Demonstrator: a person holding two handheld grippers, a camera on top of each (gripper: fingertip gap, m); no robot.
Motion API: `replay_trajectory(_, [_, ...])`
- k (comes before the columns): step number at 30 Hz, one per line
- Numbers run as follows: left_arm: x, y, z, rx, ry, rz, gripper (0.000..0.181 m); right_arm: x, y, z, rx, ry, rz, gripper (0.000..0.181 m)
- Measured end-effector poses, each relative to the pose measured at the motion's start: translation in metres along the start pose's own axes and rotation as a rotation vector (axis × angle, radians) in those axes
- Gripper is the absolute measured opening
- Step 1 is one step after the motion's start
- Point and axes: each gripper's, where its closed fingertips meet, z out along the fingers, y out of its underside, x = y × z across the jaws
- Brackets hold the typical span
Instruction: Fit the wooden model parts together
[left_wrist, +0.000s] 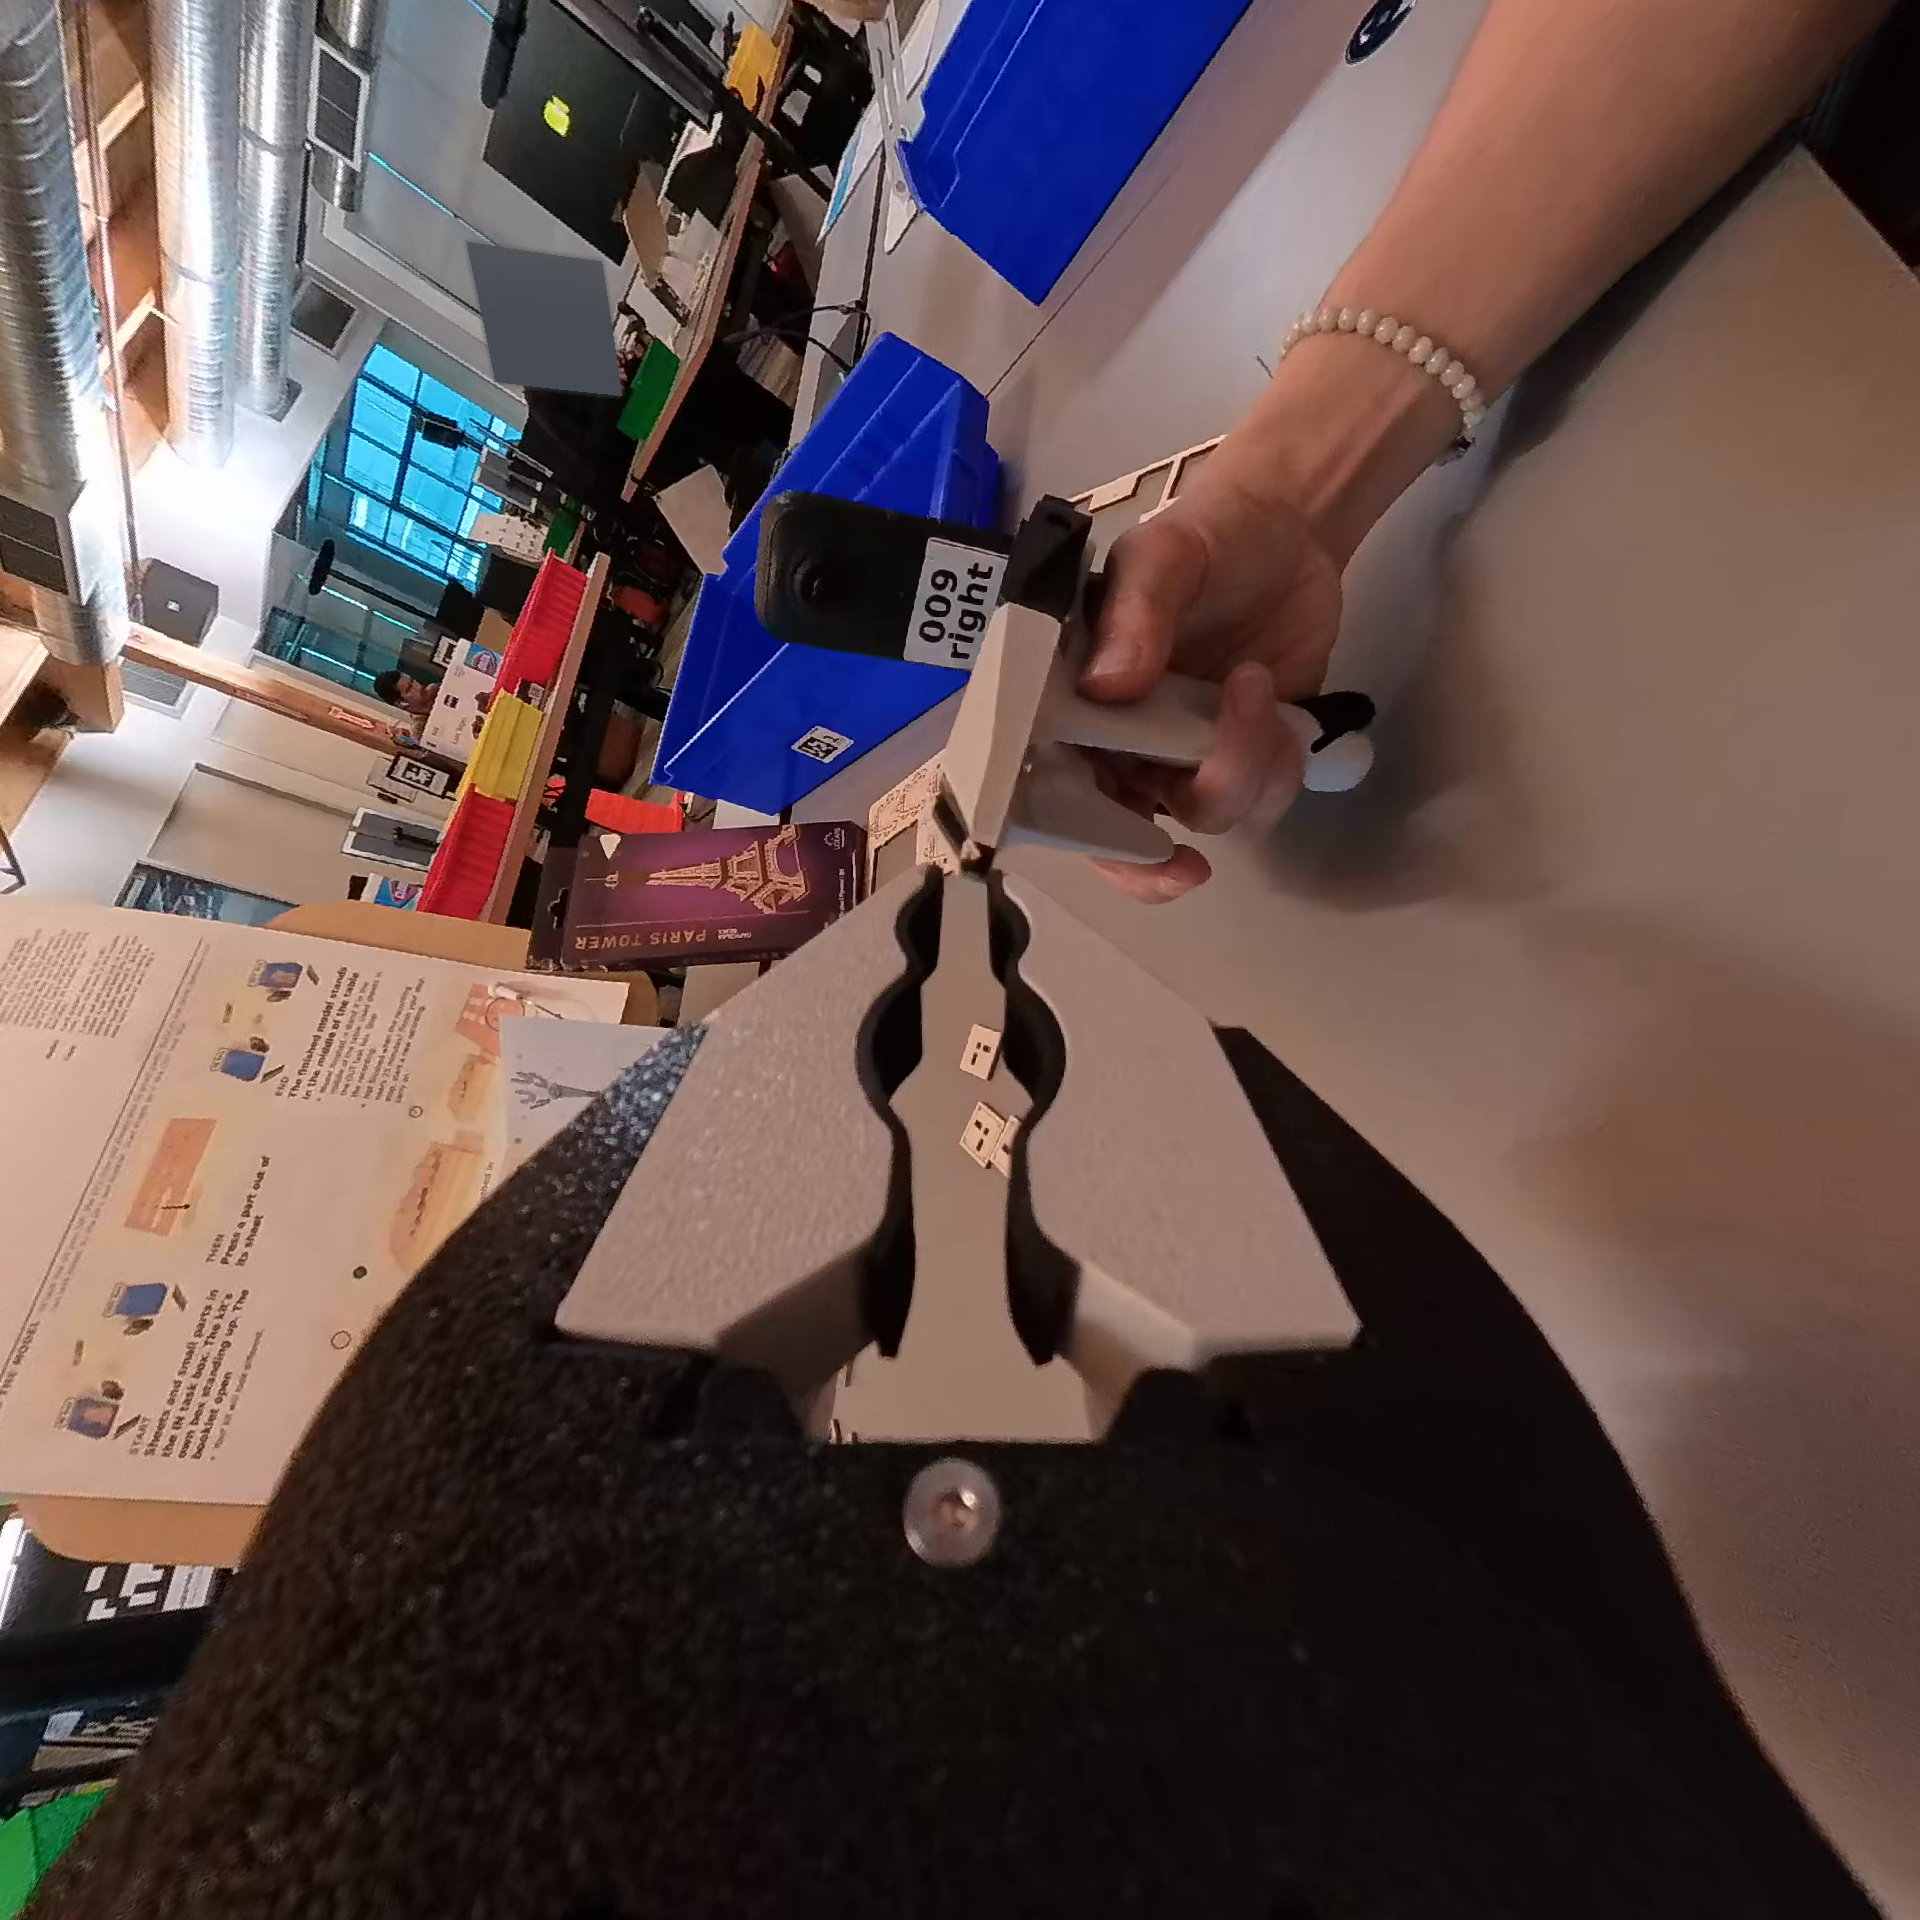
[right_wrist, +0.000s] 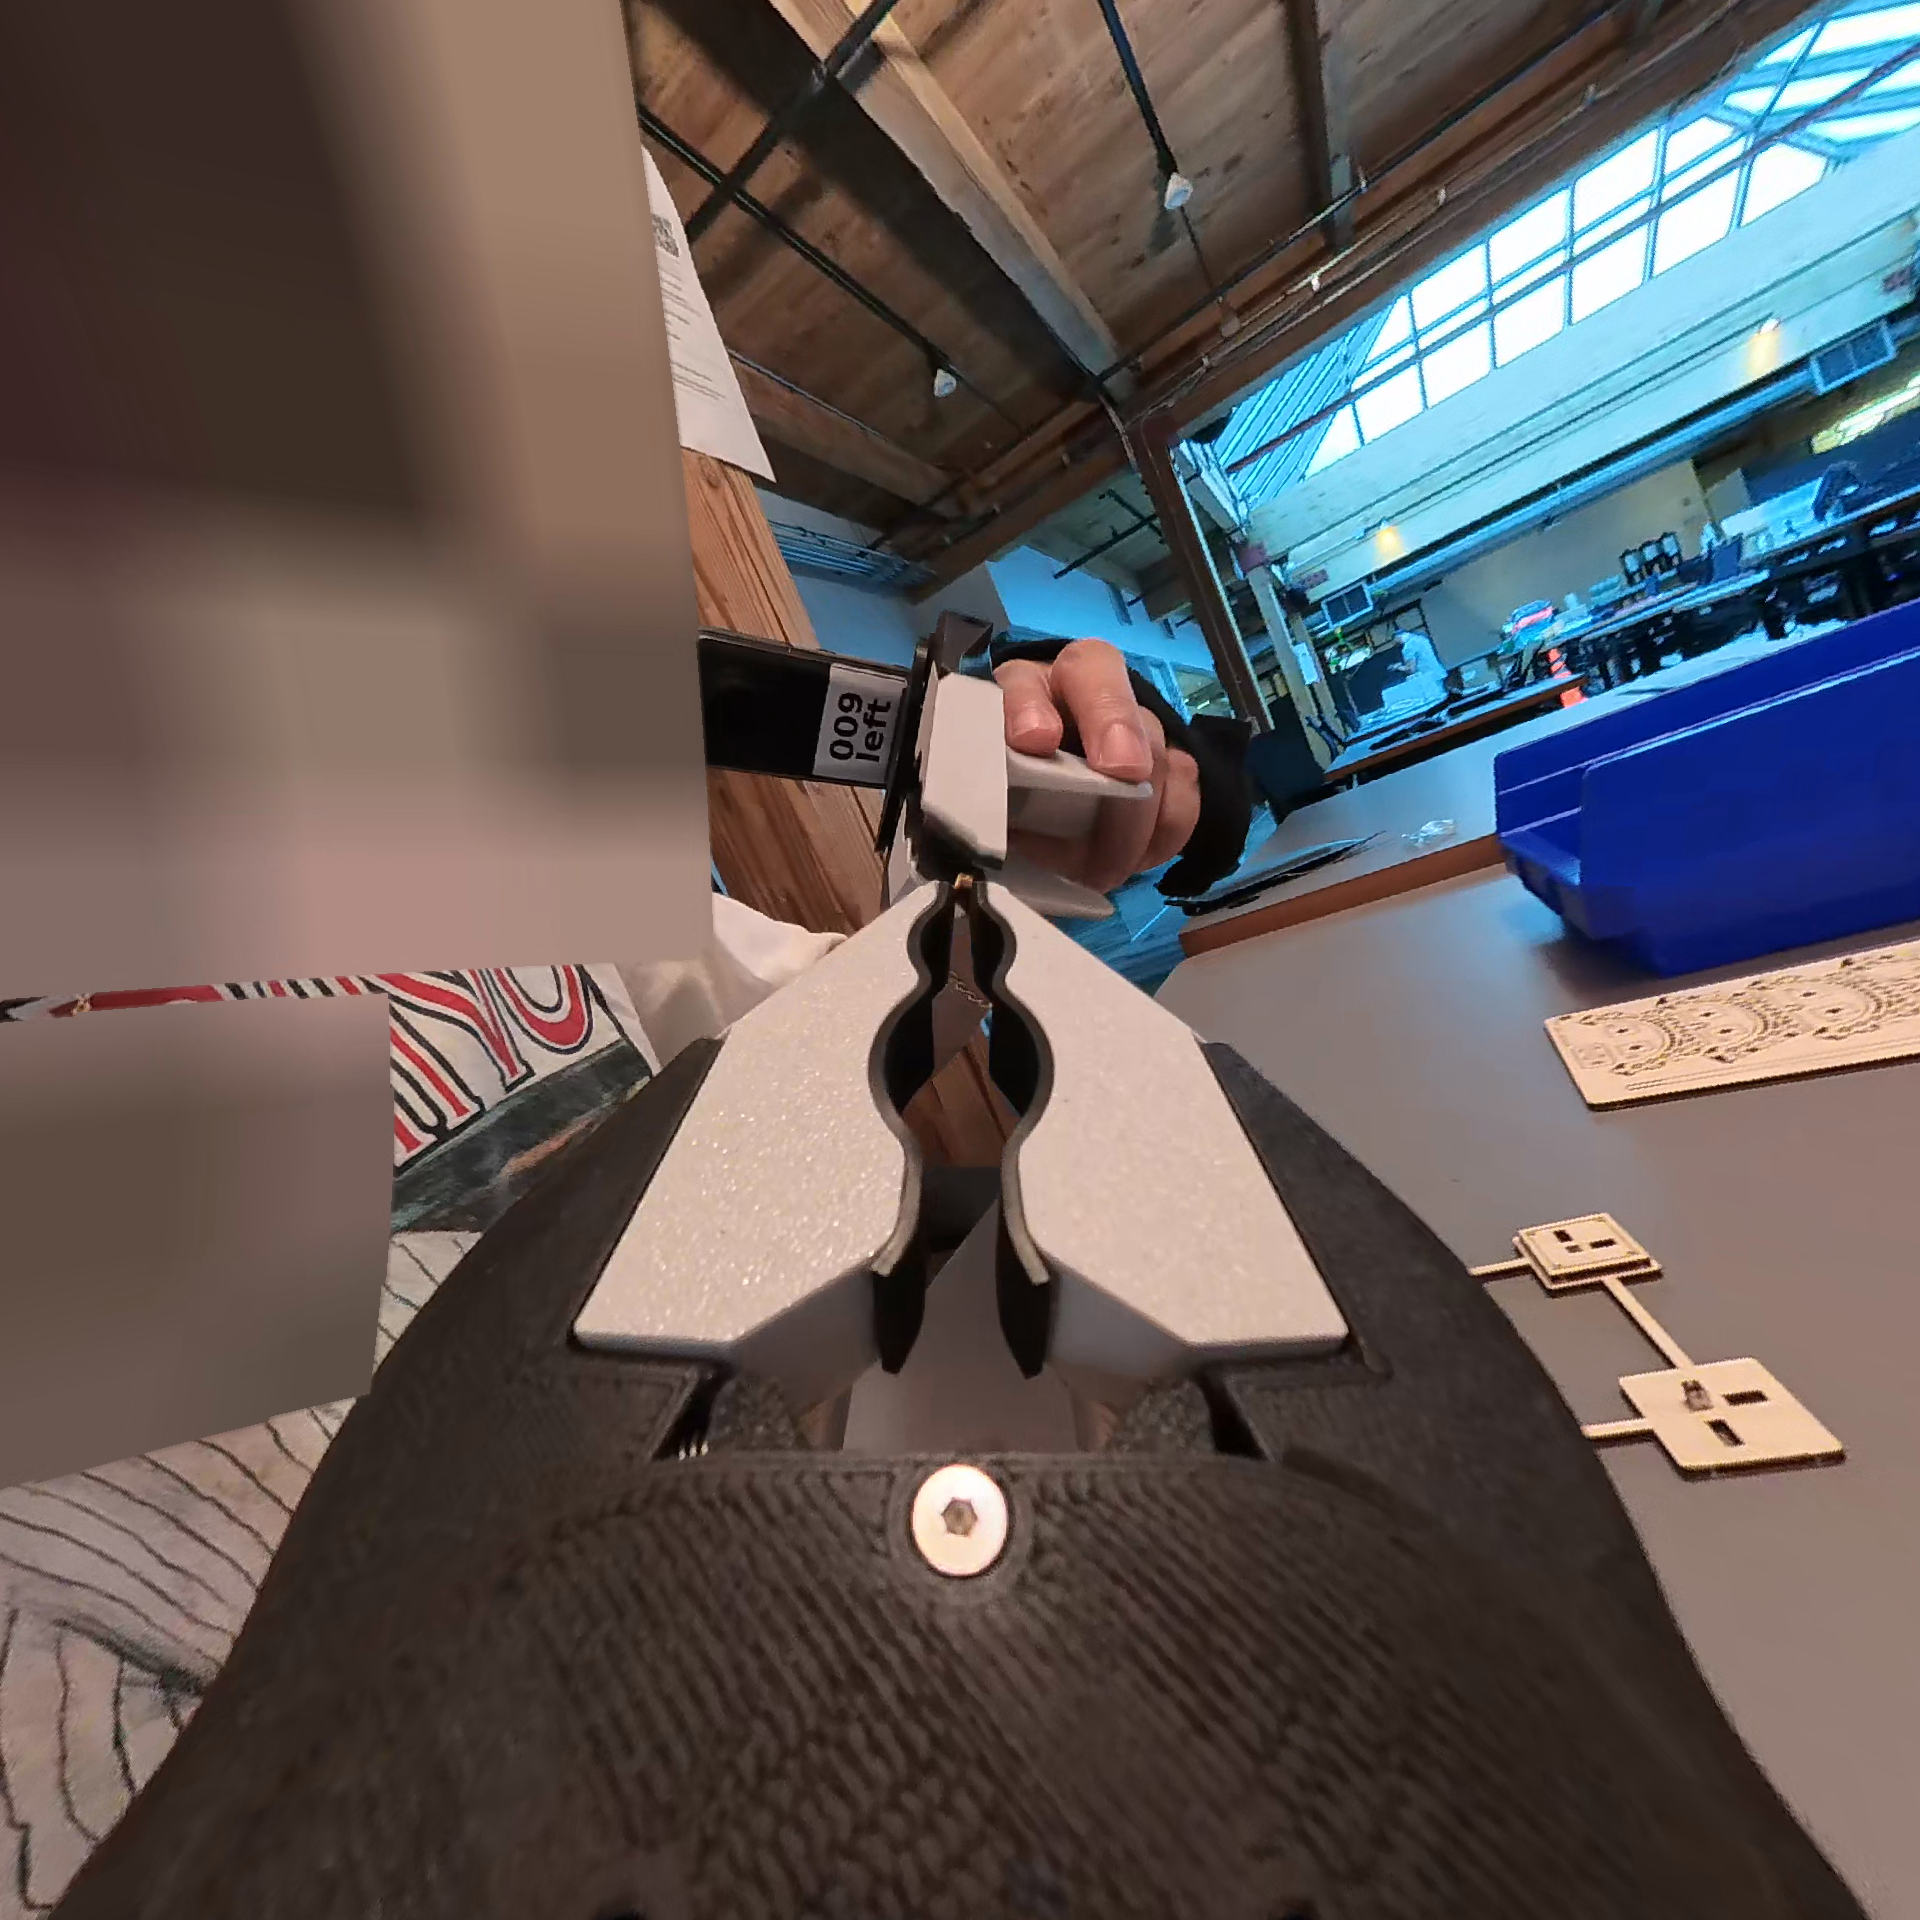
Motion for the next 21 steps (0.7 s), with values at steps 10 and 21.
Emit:
replay_trajectory(10, [0.0044, -0.0007, 0.0000, 0.014, 0.039, -0.026, 0.000, 0.0014, 0.0031, -0.0016, -0.006, -0.013, 0.060, 0.001])
replay_trajectory(21, [0.0061, -0.0043, -0.0023, 0.039, 0.069, -0.050, 0.000, -0.0050, 0.0010, -0.0035, 0.018, -0.079, 0.169, 0.001])
